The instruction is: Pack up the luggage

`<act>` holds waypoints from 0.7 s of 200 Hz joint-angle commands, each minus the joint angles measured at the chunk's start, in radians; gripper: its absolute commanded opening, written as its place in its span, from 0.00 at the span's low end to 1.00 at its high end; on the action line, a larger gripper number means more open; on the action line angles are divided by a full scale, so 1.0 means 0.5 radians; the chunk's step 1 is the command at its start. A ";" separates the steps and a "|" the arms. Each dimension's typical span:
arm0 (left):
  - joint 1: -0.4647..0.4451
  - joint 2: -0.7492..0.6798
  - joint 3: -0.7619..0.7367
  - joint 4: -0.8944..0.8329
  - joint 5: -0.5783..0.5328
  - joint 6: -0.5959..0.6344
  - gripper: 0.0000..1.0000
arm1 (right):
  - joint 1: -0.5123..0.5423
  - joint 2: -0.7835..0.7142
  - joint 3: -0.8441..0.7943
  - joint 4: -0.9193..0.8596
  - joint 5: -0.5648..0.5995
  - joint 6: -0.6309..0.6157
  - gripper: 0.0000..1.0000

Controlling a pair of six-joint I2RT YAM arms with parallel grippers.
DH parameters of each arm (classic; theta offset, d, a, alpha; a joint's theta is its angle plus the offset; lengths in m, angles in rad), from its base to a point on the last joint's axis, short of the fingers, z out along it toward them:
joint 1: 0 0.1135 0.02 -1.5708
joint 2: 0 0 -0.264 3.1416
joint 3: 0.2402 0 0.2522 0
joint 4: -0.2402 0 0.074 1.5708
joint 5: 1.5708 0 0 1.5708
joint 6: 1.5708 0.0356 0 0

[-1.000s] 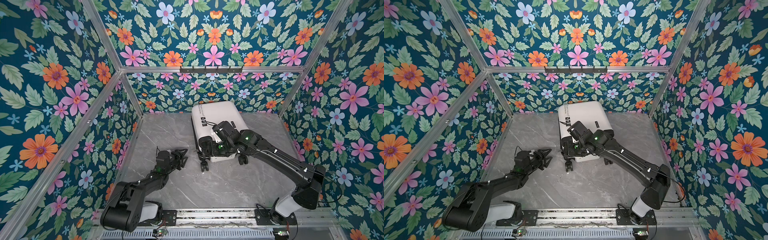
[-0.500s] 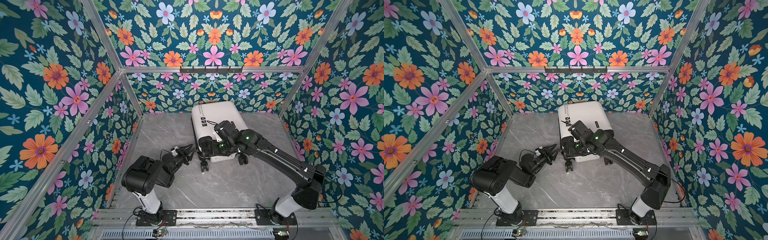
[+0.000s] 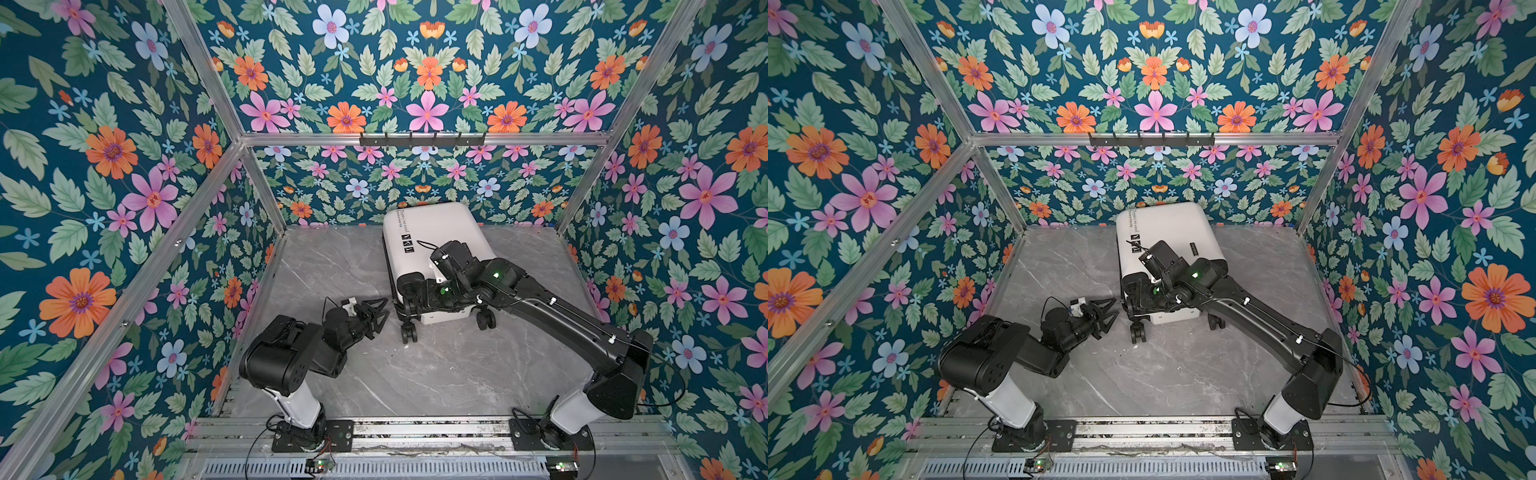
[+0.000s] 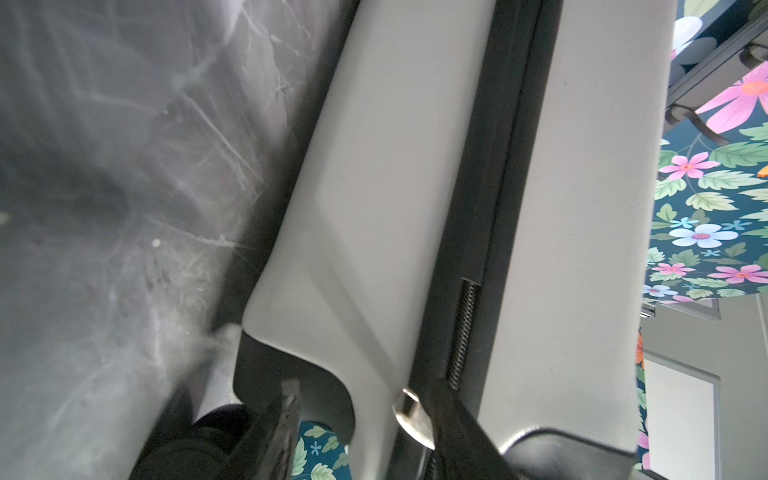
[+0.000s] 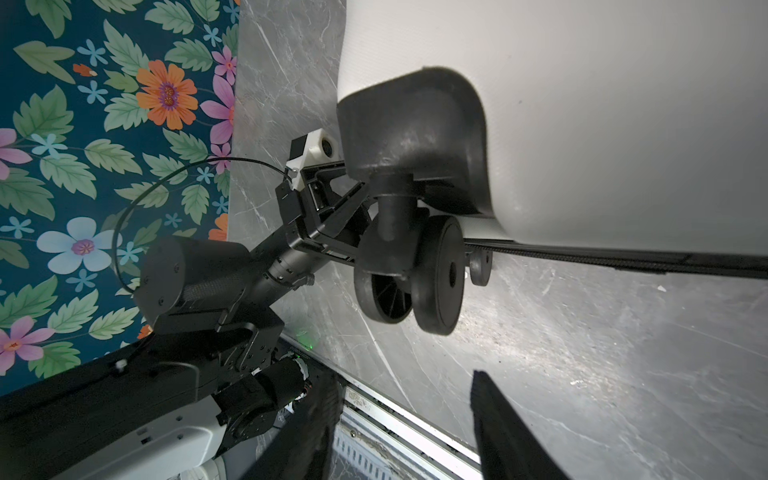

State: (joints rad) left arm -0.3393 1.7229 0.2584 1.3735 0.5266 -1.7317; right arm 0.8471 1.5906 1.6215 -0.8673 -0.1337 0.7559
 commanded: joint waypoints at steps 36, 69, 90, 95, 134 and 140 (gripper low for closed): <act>-0.005 0.173 0.012 0.597 0.016 -0.079 0.49 | 0.000 0.012 0.009 -0.024 -0.018 0.008 0.53; -0.003 0.113 0.049 0.594 0.025 -0.061 0.46 | 0.000 0.037 0.011 -0.012 -0.036 0.008 0.53; -0.010 0.108 0.076 0.594 0.053 -0.062 0.43 | 0.002 0.052 0.024 -0.012 -0.042 0.004 0.53; -0.009 0.105 0.078 0.594 0.061 -0.062 0.43 | 0.000 0.055 0.027 -0.014 -0.040 0.001 0.53; -0.013 0.064 0.001 0.591 0.063 -0.038 0.37 | -0.002 0.069 0.043 -0.015 -0.039 -0.011 0.53; -0.015 0.067 -0.010 0.591 0.061 -0.034 0.36 | -0.001 0.069 0.043 -0.015 -0.036 -0.010 0.53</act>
State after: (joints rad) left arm -0.3466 1.7580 0.2703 1.6085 0.5476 -1.7733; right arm 0.8471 1.6207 1.6371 -0.8680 -0.1539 0.7555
